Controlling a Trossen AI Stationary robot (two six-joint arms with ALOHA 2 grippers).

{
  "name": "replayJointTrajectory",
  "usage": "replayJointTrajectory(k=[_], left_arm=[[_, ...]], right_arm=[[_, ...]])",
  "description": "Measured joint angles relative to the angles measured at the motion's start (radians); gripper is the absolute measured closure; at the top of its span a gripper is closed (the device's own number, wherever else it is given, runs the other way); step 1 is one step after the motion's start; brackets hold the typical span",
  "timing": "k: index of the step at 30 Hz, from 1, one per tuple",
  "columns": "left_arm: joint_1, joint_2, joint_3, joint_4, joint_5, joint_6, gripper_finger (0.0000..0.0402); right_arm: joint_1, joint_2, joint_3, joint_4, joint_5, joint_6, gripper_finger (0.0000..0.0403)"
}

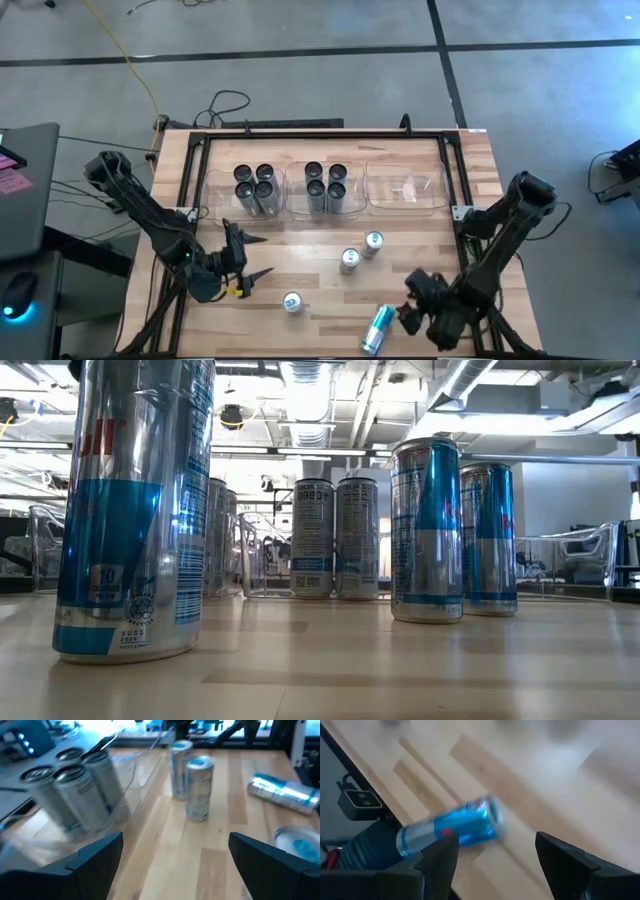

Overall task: Sort soda cans
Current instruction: Put the silver soda can into the right transparent bin

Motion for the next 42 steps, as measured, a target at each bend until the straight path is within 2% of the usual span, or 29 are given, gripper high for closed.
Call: replayJointTrajectory(k=[2, 6, 10, 12, 14, 20, 23, 28, 31, 38, 42], left_arm=[[0.001, 0.028, 0.000, 0.079, 0.017, 0.050, 0.0042], [0.000, 0.057, 0.000, 0.160, 0.033, 0.085, 0.0042], [0.001, 0.057, 0.000, 0.136, 0.033, 0.087, 0.0042], [0.002, 0.057, 0.000, 0.125, 0.032, 0.092, 0.0042], [0.002, 0.057, 0.000, 0.116, 0.032, 0.109, 0.0042], [0.002, 0.057, 0.000, 0.110, 0.032, 0.174, 0.0042], [0.002, 0.057, 0.000, 0.085, 0.032, 0.191, 0.0042], [0.002, 0.057, 0.000, -0.014, 0.032, 0.168, 0.0042], [0.000, 0.057, 0.000, -0.066, 0.032, 0.143, 0.0042], [0.000, 0.057, 0.001, -0.151, 0.032, 0.094, 0.0042], [0.000, 0.057, 0.001, -0.159, 0.024, 0.084, 0.0042]], right_arm=[[0.005, 0.045, 0.000, 0.033, -0.014, 0.068, 0.0117], [-0.010, 0.122, 0.000, 0.064, -0.048, 0.305, 0.0117], [-0.049, 0.153, 0.000, 0.122, -0.281, 0.493, 0.0117], [-0.068, 0.152, 0.000, 0.198, -0.359, 0.495, 0.0117], [-0.079, 0.146, 0.000, 0.279, -0.363, 0.492, 0.0117], [-0.119, 0.143, 0.000, 0.395, -0.240, 0.564, 0.0117], [-0.136, 0.163, 0.000, 0.391, -0.255, 0.625, 0.0117], [-0.169, 0.219, 0.026, 0.382, -0.412, 0.653, 0.0117], [-0.200, 0.248, 0.046, 0.357, -0.421, 0.653, 0.0117], [-0.263, 0.315, 0.059, 0.304, -0.469, 0.601, 0.0116], [-0.303, 0.313, 0.055, 0.163, -0.477, 0.460, 0.0116]])
